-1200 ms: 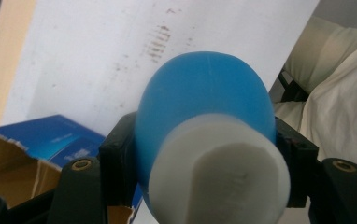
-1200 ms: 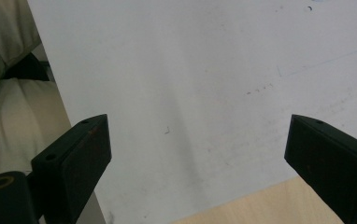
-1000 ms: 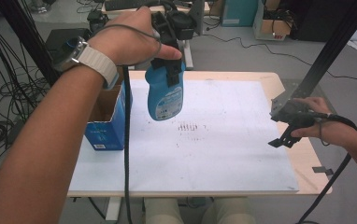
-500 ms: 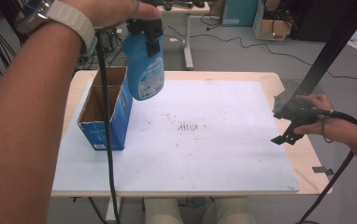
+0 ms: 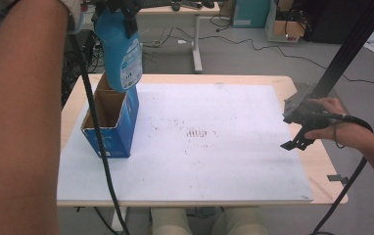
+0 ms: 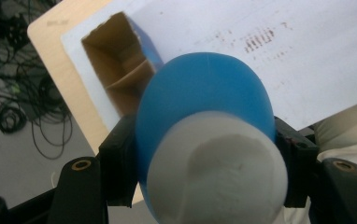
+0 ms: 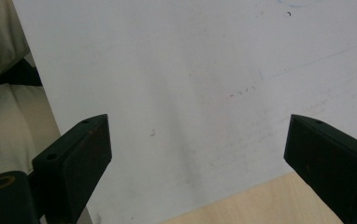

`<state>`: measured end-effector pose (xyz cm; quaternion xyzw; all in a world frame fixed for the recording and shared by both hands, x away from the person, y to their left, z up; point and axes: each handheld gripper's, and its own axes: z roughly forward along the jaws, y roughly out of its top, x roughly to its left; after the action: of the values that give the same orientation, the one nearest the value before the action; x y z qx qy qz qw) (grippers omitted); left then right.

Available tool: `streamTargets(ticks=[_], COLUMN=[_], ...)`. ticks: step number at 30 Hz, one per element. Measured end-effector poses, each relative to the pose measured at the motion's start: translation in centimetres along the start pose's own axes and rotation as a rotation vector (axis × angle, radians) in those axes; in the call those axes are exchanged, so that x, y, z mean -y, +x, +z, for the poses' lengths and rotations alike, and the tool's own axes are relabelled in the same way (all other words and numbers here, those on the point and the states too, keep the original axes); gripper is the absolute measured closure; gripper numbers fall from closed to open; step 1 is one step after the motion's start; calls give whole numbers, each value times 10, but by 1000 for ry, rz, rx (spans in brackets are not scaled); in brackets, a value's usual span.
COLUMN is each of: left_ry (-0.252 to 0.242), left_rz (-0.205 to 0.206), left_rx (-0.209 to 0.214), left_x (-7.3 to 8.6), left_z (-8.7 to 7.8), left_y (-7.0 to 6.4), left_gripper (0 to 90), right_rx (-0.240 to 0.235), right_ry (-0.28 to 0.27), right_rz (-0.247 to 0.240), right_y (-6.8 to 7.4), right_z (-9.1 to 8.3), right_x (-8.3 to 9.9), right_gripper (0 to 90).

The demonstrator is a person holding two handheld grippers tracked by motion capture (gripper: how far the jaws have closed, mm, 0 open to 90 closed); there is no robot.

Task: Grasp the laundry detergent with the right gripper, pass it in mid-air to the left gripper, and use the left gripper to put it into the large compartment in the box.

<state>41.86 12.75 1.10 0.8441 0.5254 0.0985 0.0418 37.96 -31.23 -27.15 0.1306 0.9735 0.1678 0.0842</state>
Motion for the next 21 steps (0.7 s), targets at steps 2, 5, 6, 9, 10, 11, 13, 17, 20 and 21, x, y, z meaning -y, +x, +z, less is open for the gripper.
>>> streamTargets(ticks=[2,5,6,9,10,11,13,17,20,21], left_ry=[8,12,16,17,22,22,23,17,24,23], left_rz=[-20,-53,-59,-87,-93,-102,-118,-154,-192,-199], left_rx=[-4,-8,-9,-16,-20,-21,-24,-29,-41,-39], left_x=[2,6,7,10,11,12,14,16,17,18], left_z=[3,9,12,18,20,22,25,29,34,36], left_y=[7,15,17,24,27,29,32,38,42,43], left_gripper=[375,375,375,375,375,375,375,375,375,375], right_rx=[2,-1,-4,-8,-8,-8,-8,-9,-9,-9], right_ry=[0,-2,-4,-1,-1,-2,-5,-3,-5,-7], right_rz=[4,5,6,7,7,7,10,17,24,22], right_y=[-1,-1,-2,-2,-2,-2,-2,-3,-3,-3], right_z=[2,4,5,7,8,8,8,9,9,9], right_x=[-1,-2,-2,-3,-3,-3,-3,-1,0,0], right_gripper=[75,76,76,76,75,76,76,76,76,76])
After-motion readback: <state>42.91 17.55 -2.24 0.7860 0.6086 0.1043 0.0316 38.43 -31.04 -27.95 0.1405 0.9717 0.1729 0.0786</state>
